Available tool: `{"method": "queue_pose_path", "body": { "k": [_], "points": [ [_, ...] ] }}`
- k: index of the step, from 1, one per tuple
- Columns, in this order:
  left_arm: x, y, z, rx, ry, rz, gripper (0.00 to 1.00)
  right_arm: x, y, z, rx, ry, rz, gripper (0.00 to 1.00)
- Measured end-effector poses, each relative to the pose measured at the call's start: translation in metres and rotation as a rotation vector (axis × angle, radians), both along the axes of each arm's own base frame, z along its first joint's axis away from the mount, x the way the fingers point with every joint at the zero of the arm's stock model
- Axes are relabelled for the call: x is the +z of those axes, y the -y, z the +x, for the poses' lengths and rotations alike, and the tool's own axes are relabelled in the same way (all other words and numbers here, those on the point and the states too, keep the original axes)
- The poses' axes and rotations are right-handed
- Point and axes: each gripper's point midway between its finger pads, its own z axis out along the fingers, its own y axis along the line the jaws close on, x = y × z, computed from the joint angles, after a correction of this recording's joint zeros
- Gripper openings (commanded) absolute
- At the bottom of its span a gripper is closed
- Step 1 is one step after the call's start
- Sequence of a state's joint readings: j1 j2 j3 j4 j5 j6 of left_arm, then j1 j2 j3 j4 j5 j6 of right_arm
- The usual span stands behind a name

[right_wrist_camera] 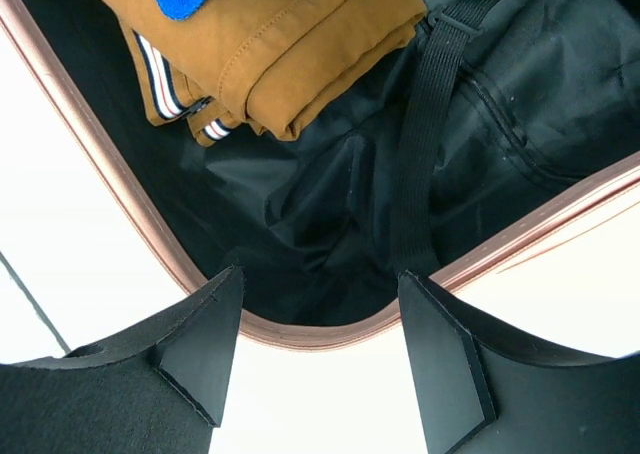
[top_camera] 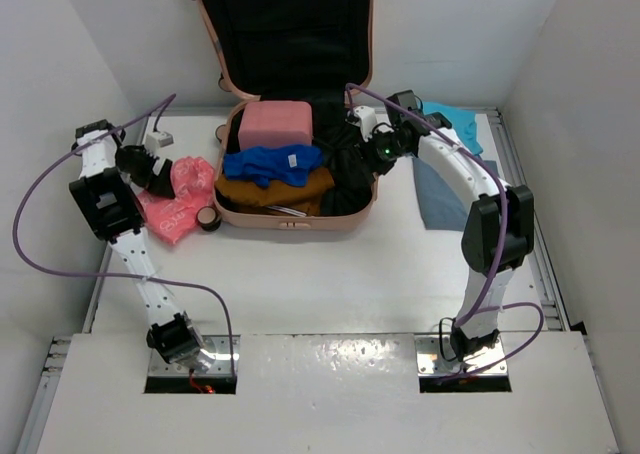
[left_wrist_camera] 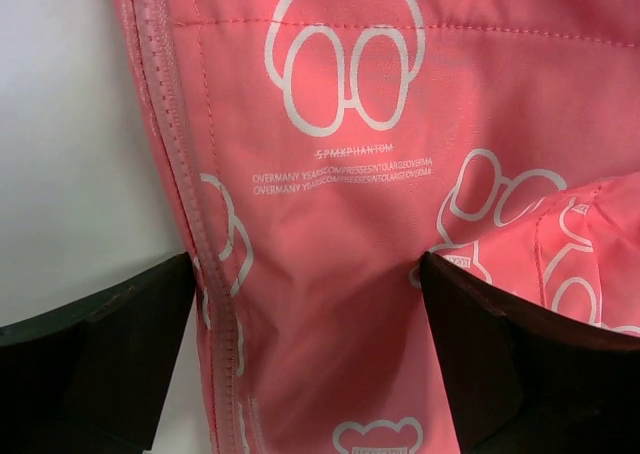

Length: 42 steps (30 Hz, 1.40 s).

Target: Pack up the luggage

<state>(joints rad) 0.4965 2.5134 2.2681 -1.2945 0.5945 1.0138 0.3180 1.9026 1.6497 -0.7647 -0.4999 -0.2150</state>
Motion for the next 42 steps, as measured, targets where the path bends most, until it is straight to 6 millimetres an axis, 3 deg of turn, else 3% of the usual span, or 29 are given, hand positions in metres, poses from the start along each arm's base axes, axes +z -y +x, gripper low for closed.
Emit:
{"method": "queue_pose_path", "body": {
  "k": [6,9,10,12,13,21,24,26,28,30,33,35,37,40,42],
  "points": [
    [-0.006,0.003,-0.003,-0.047,-0.010,0.039,1.00,0.006,0.000,0.003,0.007,0.018,-0.002,0.64],
    [-0.007,0.009,-0.007,-0.090,0.008,0.049,0.70,0.005,0.001,0.002,0.009,0.014,-0.006,0.64],
    [-0.008,0.012,-0.009,-0.107,0.012,0.051,0.48,0.005,0.001,0.002,0.010,0.015,-0.007,0.64],
    [-0.008,0.018,-0.012,-0.125,0.015,0.049,0.22,0.005,0.001,0.002,0.011,0.014,-0.007,0.64],
    [-0.007,0.022,-0.013,-0.133,0.016,0.047,0.00,0.004,0.001,0.002,0.011,0.013,-0.008,0.64],
    [0.004,0.030,-0.016,-0.108,0.067,0.079,0.00,0.003,0.001,0.001,0.012,0.010,-0.008,0.64],
    [0.018,0.028,-0.013,-0.062,0.105,0.079,0.00,0.003,-0.001,0.001,0.014,0.011,-0.008,0.64],
    [0.038,0.026,-0.010,-0.038,0.155,0.094,0.00,0.003,-0.002,0.001,0.017,0.013,-0.007,0.64],
    [0.081,0.026,-0.003,-0.019,0.263,0.131,0.00,0.002,-0.003,0.001,0.019,0.020,-0.005,0.64],
    [0.136,0.028,0.006,-0.013,0.410,0.176,0.00,0.000,-0.004,-0.001,0.022,0.018,-0.006,0.64],
    [0.236,0.042,0.012,-0.023,0.670,0.257,0.00,-0.006,0.001,-0.007,0.013,0.014,-0.022,0.64],
    [0.303,0.062,0.013,-0.048,0.846,0.280,0.00,-0.008,0.006,-0.011,0.000,0.018,-0.038,0.64],
    [0.348,0.084,0.009,-0.084,0.965,0.278,0.00,-0.007,0.011,-0.014,-0.023,0.029,-0.052,0.64],
    [0.392,0.121,0.003,-0.149,1.083,0.230,0.00,0.000,0.024,-0.016,-0.081,0.055,-0.065,0.64],
    [0.405,0.148,0.000,-0.191,1.114,0.160,0.00,0.006,0.037,-0.014,-0.142,0.085,-0.072,0.64]
  ]
}}
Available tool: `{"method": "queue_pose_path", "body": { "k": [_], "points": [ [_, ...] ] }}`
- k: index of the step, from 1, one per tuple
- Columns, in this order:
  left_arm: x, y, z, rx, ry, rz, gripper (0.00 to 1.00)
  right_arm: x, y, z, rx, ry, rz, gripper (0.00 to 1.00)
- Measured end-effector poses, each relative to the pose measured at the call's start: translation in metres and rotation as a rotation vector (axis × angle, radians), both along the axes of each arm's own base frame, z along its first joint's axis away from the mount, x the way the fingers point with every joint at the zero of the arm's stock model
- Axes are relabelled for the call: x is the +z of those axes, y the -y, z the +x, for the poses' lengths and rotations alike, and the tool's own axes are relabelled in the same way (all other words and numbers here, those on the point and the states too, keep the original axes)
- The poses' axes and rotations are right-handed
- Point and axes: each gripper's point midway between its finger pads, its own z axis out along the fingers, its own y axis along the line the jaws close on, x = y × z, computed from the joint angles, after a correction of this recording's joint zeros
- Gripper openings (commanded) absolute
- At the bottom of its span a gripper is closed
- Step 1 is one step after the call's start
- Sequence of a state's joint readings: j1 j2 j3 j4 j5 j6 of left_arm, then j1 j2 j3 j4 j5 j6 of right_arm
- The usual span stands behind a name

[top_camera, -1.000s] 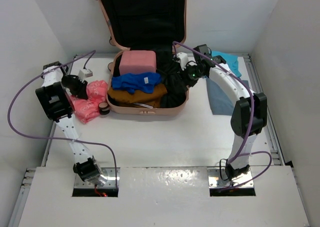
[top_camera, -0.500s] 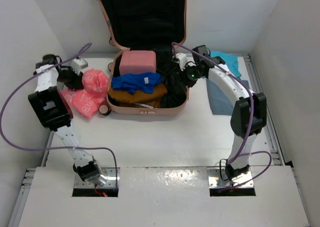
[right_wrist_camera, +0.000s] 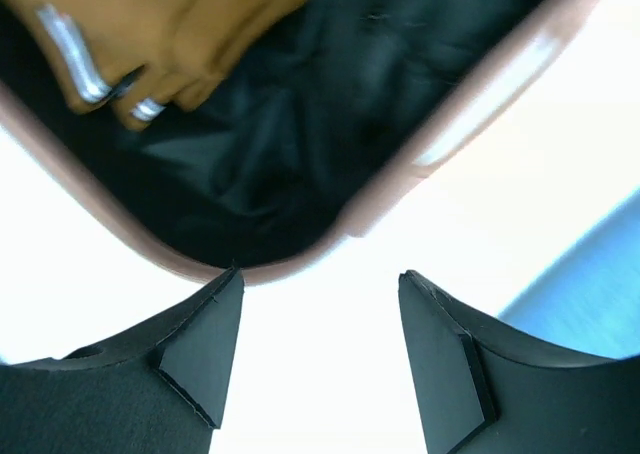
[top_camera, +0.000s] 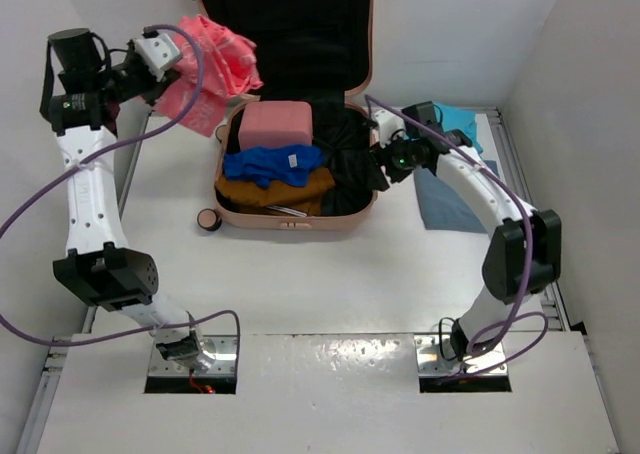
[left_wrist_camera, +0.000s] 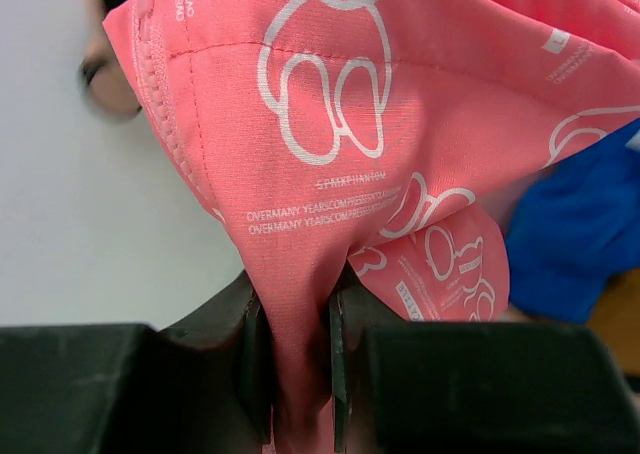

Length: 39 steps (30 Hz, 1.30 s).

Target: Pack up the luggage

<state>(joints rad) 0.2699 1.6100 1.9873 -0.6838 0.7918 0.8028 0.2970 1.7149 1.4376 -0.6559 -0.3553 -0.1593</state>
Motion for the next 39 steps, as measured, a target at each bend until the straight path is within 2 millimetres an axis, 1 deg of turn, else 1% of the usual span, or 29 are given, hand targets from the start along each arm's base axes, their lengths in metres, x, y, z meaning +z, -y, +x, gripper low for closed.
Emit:
{"method": "queue_pose_path", "body": {
  "k": [1,3,7,9,11,13,14,15,16,18,19,21,22,24,27,29,32,34,39],
  "points": [
    [0.002,0.020,-0.002,-0.054,-0.005,-0.030,0.00,0.004,0.009,0.003,-0.041,0.022,-0.003,0.64],
    [0.002,0.049,-0.005,-0.127,-0.031,-0.076,0.00,0.011,0.025,0.006,-0.112,0.053,-0.004,0.65],
    [-0.003,0.128,-0.013,-0.332,-0.100,-0.182,0.00,0.021,0.055,0.008,-0.226,0.110,0.008,0.66],
    [-0.010,0.173,-0.017,-0.438,-0.154,-0.252,0.00,0.025,0.067,0.009,-0.267,0.129,0.011,0.66],
    [-0.022,0.207,-0.018,-0.508,-0.215,-0.315,0.00,0.028,0.074,0.011,-0.293,0.142,0.018,0.66],
    [-0.042,0.241,-0.018,-0.554,-0.297,-0.405,0.00,0.030,0.079,0.012,-0.319,0.142,0.027,0.66],
    [-0.053,0.254,-0.017,-0.563,-0.340,-0.447,0.00,0.030,0.081,0.012,-0.332,0.137,0.035,0.66],
    [-0.056,0.263,-0.014,-0.560,-0.362,-0.499,0.00,0.029,0.083,0.012,-0.345,0.132,0.043,0.66],
    [-0.085,0.278,-0.013,-0.545,-0.448,-0.549,0.00,0.029,0.085,0.011,-0.359,0.126,0.050,0.66],
    [-0.113,0.295,-0.001,-0.476,-0.552,-0.644,0.00,0.027,0.088,0.008,-0.377,0.117,0.057,0.66],
    [-0.127,0.302,0.007,-0.425,-0.604,-0.695,0.00,0.027,0.090,0.006,-0.387,0.111,0.060,0.66],
    [-0.151,0.310,0.029,-0.289,-0.677,-0.788,0.00,0.027,0.092,0.005,-0.400,0.106,0.068,0.66],
    [-0.163,0.312,0.041,-0.199,-0.712,-0.834,0.00,0.027,0.091,0.004,-0.406,0.103,0.072,0.66],
    [-0.181,0.314,0.065,-0.040,-0.737,-0.900,0.00,0.029,0.091,0.005,-0.416,0.100,0.082,0.66],
    [-0.199,0.310,0.093,0.153,-0.725,-0.969,0.00,0.029,0.089,0.005,-0.434,0.090,0.102,0.66],
    [-0.208,0.305,0.107,0.258,-0.713,-1.000,0.00,0.032,0.086,0.008,-0.445,0.093,0.126,0.66],
    [-0.219,0.302,0.122,0.356,-0.708,-1.031,0.00,0.035,0.081,0.019,-0.455,0.102,0.167,0.65],
    [-0.230,0.301,0.128,0.406,-0.718,-1.042,0.00,0.039,0.076,0.031,-0.463,0.117,0.199,0.64],
    [-0.263,0.297,0.130,0.503,-0.779,-1.041,0.00,0.058,0.059,0.070,-0.463,0.237,0.301,0.62]
  ]
}}
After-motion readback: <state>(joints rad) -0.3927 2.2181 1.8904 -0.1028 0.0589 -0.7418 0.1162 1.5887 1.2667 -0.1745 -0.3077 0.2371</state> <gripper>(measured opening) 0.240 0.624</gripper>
